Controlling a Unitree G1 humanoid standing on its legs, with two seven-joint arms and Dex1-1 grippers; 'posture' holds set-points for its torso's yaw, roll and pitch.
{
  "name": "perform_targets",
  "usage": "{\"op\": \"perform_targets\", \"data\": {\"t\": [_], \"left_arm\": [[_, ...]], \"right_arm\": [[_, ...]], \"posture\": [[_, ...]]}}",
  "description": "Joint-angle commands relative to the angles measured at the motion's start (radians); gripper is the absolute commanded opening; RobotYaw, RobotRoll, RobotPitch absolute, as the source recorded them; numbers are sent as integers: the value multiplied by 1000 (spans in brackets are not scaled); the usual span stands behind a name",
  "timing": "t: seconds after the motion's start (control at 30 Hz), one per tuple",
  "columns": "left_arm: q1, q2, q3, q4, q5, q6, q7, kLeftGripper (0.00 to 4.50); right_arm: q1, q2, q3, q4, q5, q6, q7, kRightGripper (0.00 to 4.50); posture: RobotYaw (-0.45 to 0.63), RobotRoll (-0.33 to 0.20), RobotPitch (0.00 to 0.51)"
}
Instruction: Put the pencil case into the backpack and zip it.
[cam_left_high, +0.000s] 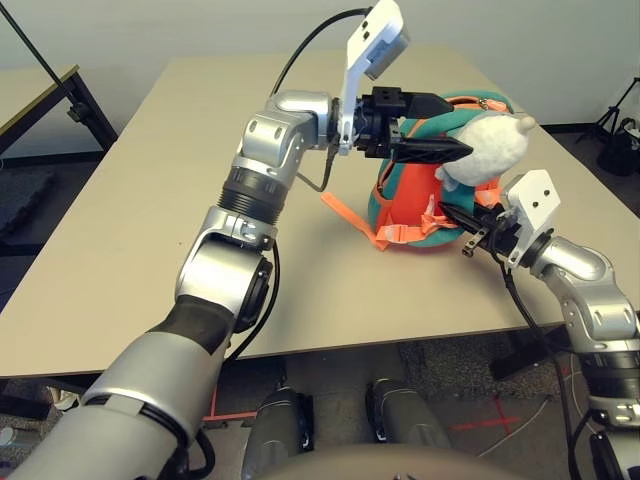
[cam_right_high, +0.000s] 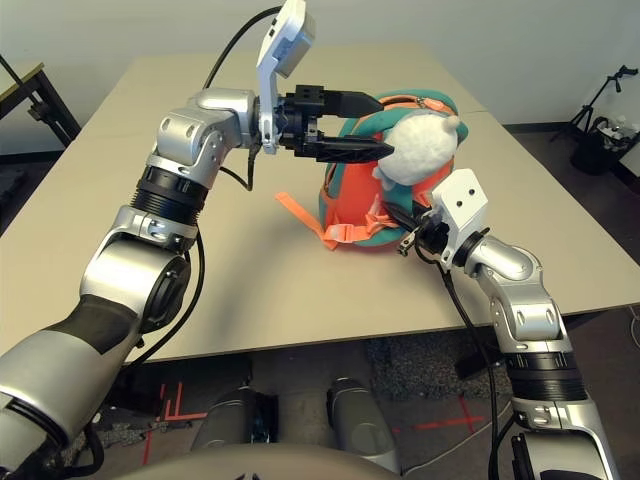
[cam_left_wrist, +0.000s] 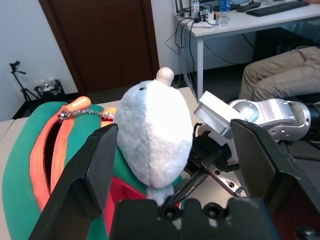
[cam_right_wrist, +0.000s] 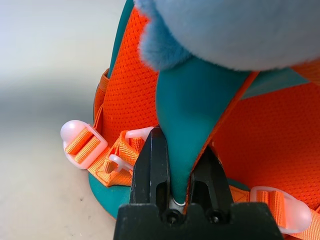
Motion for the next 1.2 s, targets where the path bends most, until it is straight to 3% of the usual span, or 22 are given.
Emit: {"op": "perform_targets", "data": {"t": [0.03, 0.33, 0.37, 0.43, 0.67, 0.8, 1.2], "left_arm": [[-34, -27, -13, 86, 23, -57, 24, 4500], [-72, -94, -38, 274, 78, -202, 48, 4500], [-77, -98, -37, 291, 82, -213, 52, 4331], [-88, -108, -26, 323, 84, -232, 70, 3888], [-105, -120, -17, 344, 81, -248, 61, 1151], [-114, -109, -12, 328, 75, -240, 47, 16], [-182, 21, 105, 216, -20, -114, 21, 0]], "right_arm": [[9, -5, 18, 6, -12, 1, 8, 90], [8, -1, 15, 3, -11, 3, 4, 90], [8, -1, 14, 3, -11, 3, 3, 90], [8, -2, 11, 2, -11, 3, 2, 90], [12, -2, 9, 0, -11, 4, -1, 90], [12, -1, 11, 2, -12, 4, -1, 90], [15, 9, 15, 1, -12, 2, -11, 90]], "posture": [[-305, 0, 0], [-312, 0, 0], [-313, 0, 0], [-315, 0, 0], [-310, 0, 0], [-306, 0, 0], [-293, 0, 0]]}}
